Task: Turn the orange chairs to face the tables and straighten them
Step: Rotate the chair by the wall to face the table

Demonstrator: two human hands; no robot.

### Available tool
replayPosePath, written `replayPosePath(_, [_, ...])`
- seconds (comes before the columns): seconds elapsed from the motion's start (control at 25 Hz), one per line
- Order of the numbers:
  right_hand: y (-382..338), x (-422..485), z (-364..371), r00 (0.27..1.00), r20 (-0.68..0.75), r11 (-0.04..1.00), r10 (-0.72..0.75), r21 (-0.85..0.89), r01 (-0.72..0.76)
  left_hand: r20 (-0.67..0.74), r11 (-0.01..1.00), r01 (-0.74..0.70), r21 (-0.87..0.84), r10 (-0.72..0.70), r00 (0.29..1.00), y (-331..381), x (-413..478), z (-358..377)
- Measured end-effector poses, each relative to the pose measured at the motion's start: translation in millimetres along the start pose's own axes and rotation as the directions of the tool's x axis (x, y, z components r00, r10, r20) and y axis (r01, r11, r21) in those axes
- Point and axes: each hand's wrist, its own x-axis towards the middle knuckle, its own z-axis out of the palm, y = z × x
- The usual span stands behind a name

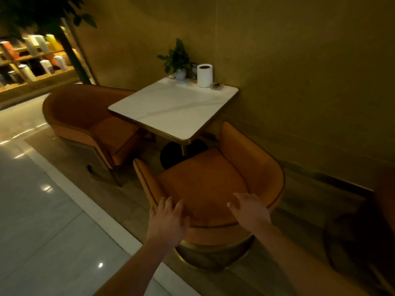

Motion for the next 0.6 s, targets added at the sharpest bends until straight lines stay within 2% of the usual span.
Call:
replayPosePath(0.12, [-39.0,11.9,31.9,0.994,0.013,0.993,0.113,-0.023,-0.113,0.101,0.994,-0.109,0.001,0.109,0.989,-60.5,28.1,10.9])
replayPosePath(0.28, [-67.6,20.9,57.0,0.974,-0.04,0.975,0.221,-0.028,-0.222,0.195,0.977,-0.212,0.02,0.204,0.959,-109.1,66.7,25.3])
replayPosePath(0.4, [-74.9,34.8,74.9,0.959,-0.055,0.96,0.276,-0.023,-0.278,0.205,0.966,-0.258,0.031,0.246,0.947,-125.2,100.4,39.7])
replayPosePath(0.6, [-79.3,57.3,111.0,0.956,-0.073,0.954,0.283,-0.078,-0.288,0.2,0.953,-0.291,0.082,0.27,0.942,-145.7,150.6,74.9])
